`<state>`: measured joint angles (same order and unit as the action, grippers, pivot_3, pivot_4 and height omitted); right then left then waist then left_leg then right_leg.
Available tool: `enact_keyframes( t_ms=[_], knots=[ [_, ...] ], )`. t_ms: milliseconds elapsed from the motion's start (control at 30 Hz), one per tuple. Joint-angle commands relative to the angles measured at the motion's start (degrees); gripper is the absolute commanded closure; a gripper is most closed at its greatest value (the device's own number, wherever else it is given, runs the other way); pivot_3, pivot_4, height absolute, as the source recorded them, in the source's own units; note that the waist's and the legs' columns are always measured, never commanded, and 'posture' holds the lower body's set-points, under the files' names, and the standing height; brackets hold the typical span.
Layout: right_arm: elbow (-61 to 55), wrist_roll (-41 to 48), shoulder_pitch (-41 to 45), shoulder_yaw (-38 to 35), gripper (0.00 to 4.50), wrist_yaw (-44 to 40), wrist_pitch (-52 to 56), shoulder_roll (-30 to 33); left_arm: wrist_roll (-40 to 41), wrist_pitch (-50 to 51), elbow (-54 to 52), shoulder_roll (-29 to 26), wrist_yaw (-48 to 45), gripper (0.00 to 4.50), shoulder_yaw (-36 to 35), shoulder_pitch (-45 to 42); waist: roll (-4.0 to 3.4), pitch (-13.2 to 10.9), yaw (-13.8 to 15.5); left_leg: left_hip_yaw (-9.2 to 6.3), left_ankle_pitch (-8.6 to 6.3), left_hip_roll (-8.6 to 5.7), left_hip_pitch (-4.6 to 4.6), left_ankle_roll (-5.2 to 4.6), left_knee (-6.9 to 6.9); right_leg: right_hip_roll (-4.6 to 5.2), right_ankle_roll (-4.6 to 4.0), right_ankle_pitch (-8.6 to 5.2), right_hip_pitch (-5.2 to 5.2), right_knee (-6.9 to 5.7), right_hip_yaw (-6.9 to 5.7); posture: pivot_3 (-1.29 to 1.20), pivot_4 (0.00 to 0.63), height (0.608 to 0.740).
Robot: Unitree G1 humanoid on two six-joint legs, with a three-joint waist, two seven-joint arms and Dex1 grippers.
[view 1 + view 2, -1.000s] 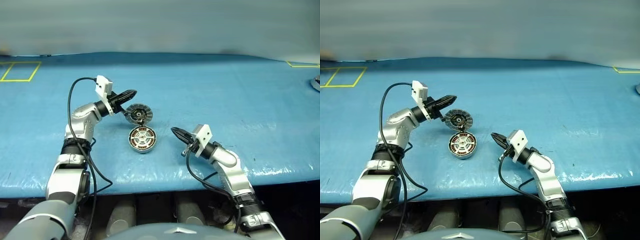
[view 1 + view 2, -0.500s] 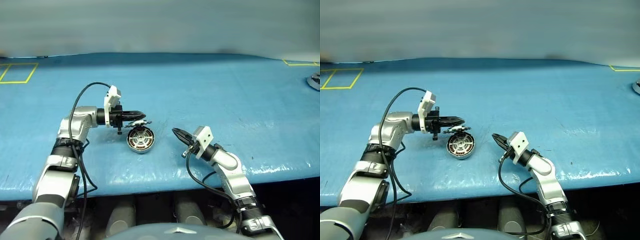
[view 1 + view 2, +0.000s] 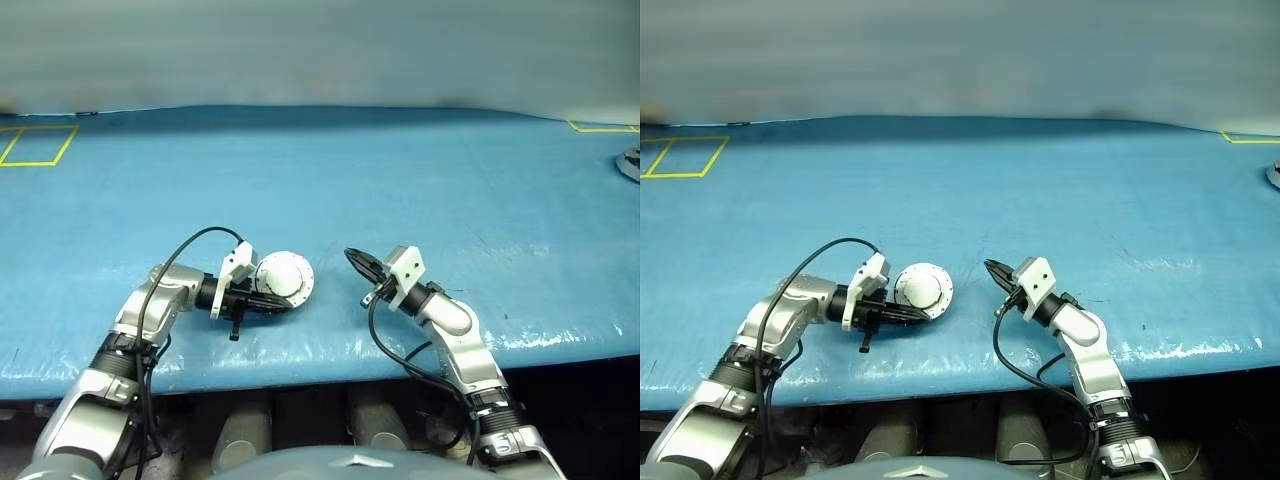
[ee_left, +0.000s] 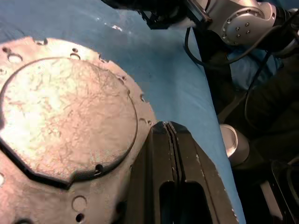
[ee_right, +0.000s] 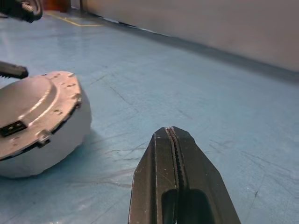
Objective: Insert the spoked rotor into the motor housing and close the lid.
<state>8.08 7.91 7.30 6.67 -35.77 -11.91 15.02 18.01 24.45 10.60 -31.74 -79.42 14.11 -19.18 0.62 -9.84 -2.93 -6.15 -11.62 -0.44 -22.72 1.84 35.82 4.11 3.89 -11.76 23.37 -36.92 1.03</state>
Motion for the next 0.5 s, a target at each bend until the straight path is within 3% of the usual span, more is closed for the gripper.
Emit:
enact_keyframes(
  t_ms=[33, 300, 500],
  knots=[
    [-0.90, 0.49, 1.22, -0.73, 4.50, 0.29, 0.06, -0.07, -1.52, -2.47, -0.73, -0.23, 3.46, 4.49, -1.06, 1.18, 0.00, 0.00, 0.19, 0.00, 0.00, 0.00, 0.00, 0.00, 0.01, 0.00, 0.00, 0.00, -0.01, 0.00, 0.00, 0.00, 0.150, 0.740],
    [-0.30, 3.14, 3.24, -0.59, 4.50, -1.43, 0.23, -1.42, 2.26, -5.09, -1.88, 1.42, 10.13, 4.49, -9.26, 2.00, 0.00, -0.01, 0.65, 0.00, 0.01, 0.00, -0.02, -0.01, 0.03, 0.00, 0.00, 0.00, 0.01, 0.00, 0.00, 0.00, 0.150, 0.740],
    [-3.12, 8.63, 3.88, -0.02, 4.50, -6.62, 3.76, -1.85, 9.81, -3.23, -11.42, -0.74, 6.38, 4.49, -13.36, 6.73, -0.01, -0.01, 0.56, 0.00, 0.00, 0.02, -0.05, 0.00, -0.05, 0.00, -0.01, 0.00, 0.04, 0.05, 0.00, 0.00, 0.150, 0.740]
  ],
)
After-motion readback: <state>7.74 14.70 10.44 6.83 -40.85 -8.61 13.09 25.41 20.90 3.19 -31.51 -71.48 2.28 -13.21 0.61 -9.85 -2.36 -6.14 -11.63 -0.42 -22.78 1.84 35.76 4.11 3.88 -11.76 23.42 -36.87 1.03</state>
